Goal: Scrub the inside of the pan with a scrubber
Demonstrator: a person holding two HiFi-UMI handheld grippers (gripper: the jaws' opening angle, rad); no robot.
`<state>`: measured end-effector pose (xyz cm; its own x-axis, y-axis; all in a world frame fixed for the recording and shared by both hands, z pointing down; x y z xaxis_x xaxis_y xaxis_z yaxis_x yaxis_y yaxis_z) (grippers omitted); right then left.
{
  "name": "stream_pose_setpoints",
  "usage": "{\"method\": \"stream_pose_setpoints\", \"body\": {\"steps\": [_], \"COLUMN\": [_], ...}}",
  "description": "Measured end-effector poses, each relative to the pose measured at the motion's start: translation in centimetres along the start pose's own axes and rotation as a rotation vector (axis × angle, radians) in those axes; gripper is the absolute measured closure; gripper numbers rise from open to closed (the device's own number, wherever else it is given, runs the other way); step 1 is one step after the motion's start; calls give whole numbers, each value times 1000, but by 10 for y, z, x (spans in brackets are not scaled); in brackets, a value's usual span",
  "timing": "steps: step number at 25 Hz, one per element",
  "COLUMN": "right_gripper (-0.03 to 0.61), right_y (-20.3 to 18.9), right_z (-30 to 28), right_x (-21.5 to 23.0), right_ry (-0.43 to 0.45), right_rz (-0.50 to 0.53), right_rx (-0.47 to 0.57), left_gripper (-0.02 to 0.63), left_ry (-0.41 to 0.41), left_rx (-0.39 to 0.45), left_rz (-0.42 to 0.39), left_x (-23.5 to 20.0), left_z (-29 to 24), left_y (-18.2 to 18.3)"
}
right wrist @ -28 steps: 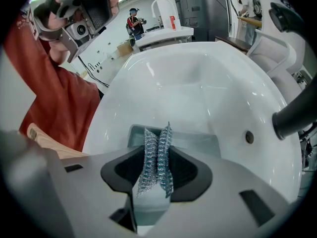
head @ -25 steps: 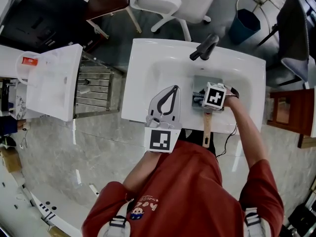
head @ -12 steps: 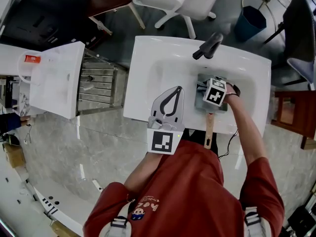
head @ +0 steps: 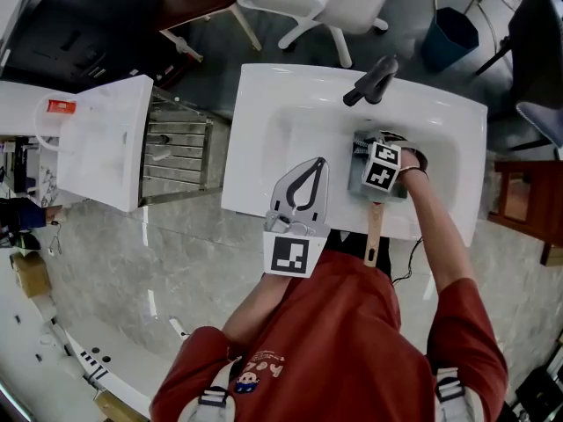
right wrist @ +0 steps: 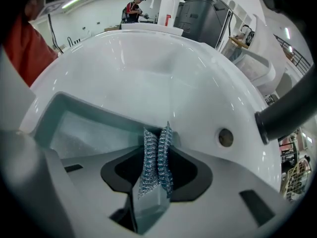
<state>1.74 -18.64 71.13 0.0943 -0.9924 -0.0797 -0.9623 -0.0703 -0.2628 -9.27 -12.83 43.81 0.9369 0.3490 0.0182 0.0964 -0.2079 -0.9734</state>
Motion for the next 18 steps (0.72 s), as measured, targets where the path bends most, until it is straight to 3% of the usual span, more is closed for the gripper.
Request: {"method": "stream_pose_setpoints", "body": {"steps": [11, 18], "right_gripper": [420, 420], "right_y": [-1, -9], "right_z": [0, 17], "right_x": [1, -6], "right_ry": [-15, 45], "right_rz": [-49, -89], "right_rx": [9, -22], "left_gripper": [603, 603], "left_ry": [-16, -38], "left_rx": [6, 11], "left_rz": [-9, -1], "left_x": [4, 14], "left_z": [3, 2], "left_y": [1, 1]}}
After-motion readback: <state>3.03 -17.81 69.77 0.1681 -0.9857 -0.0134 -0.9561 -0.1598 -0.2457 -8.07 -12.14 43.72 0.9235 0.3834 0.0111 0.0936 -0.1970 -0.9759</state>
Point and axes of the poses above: the fingertips, and each gripper's own axes: z backward along the fingers, x to its right, y out of its top, the point moved 1 cm from there along z, backward along the fingers, and after that the axes turned 5 degrees about y, right-handed, at the moved point
